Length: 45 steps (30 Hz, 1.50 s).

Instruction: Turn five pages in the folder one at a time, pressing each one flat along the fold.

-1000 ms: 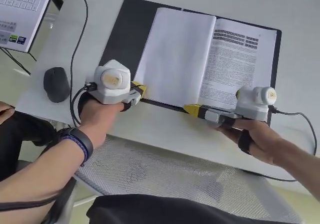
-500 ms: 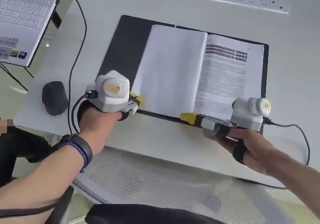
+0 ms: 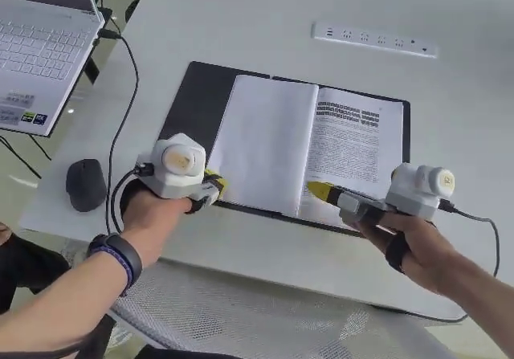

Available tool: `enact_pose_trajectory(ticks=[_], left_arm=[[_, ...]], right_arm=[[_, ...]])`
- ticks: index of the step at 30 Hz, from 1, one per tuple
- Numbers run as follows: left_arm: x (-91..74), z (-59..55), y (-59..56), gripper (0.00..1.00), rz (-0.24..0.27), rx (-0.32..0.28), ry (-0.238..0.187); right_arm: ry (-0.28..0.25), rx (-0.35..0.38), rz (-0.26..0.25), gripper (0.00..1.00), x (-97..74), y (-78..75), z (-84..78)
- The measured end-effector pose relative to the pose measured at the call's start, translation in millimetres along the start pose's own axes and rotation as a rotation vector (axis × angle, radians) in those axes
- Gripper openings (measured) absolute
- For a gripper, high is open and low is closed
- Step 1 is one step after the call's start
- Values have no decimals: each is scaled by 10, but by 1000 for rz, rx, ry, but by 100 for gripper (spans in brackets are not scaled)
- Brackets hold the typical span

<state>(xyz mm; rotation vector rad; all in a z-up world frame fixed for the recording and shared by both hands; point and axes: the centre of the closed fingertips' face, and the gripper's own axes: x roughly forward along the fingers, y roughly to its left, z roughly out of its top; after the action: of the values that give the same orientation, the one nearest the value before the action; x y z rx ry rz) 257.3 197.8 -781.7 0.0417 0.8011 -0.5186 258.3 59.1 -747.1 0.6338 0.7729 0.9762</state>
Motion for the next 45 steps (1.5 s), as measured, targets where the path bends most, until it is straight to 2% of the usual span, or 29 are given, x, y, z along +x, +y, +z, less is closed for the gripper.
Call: enact_pose_trajectory(ticks=[5,12,17,23,27,32,37,45], left_arm=[[-60,98,-6,9,-8,7,-27],[-151,222,-30,14,-27,29,-55],[-239,312,-42,19,-35,51,-79],[-342,389,-82,27,-54,90,-104],[-429,432,-101,34,-62,129,-116],[-551,470,-85,42,-65,136,-142],[-688,497,-90,54,-61,146,-169],[-890,450,-101,63,-49,149,-202]], right_arm=[[-17,-48,-37,7,-112,-45,124],[-27,-155,-120,14,-303,-135,329],[-2,-282,-179,22,-496,-187,408],[50,-383,-224,30,-713,-220,390],[52,-419,-241,38,-858,-195,392],[79,-481,-274,46,-1028,-194,353],[82,-496,-290,54,-1185,-180,320],[74,-517,-313,63,-1375,-104,225]])
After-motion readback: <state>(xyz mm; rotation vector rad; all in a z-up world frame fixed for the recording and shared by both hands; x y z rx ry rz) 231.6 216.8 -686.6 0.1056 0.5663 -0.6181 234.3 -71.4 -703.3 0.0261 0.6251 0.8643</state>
